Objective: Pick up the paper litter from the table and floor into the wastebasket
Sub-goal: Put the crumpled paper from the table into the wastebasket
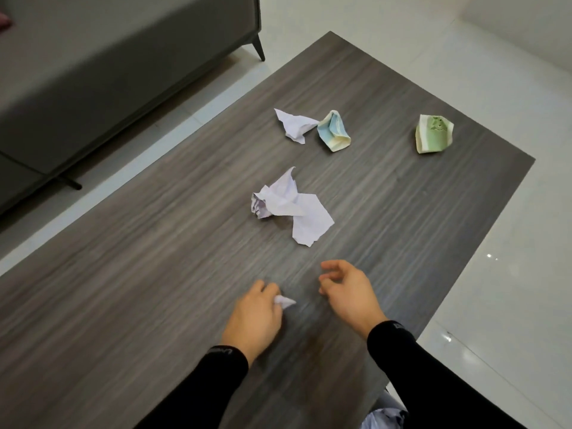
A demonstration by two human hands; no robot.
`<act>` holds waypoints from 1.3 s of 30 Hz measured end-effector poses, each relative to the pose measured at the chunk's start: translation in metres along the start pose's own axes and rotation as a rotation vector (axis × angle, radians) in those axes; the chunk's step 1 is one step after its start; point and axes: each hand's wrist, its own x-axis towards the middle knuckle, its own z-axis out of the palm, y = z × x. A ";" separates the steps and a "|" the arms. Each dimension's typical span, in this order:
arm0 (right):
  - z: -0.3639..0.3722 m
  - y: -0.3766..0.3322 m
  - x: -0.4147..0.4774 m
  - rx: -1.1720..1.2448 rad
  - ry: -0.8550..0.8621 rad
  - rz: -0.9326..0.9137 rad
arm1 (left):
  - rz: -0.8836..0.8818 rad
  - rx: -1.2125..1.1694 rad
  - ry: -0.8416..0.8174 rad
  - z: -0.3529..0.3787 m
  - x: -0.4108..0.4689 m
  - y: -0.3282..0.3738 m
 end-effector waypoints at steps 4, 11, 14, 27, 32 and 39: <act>0.006 -0.010 0.004 -0.008 -0.018 0.007 | -0.167 -0.227 0.193 -0.026 0.020 -0.008; 0.012 -0.032 0.018 -0.063 0.062 -0.053 | -0.034 -0.194 0.328 -0.072 0.067 -0.004; 0.009 -0.041 0.026 -0.093 0.156 -0.087 | 0.127 -0.127 0.361 -0.087 0.085 0.002; 0.000 -0.043 0.043 -0.313 0.073 -0.167 | 0.144 0.109 0.011 -0.068 0.124 0.022; -0.004 -0.050 0.058 -0.503 0.100 -0.222 | 0.104 -0.110 0.235 -0.073 0.124 0.021; -0.001 -0.051 0.078 -0.661 0.138 -0.286 | -0.077 -0.393 0.384 -0.079 0.119 0.001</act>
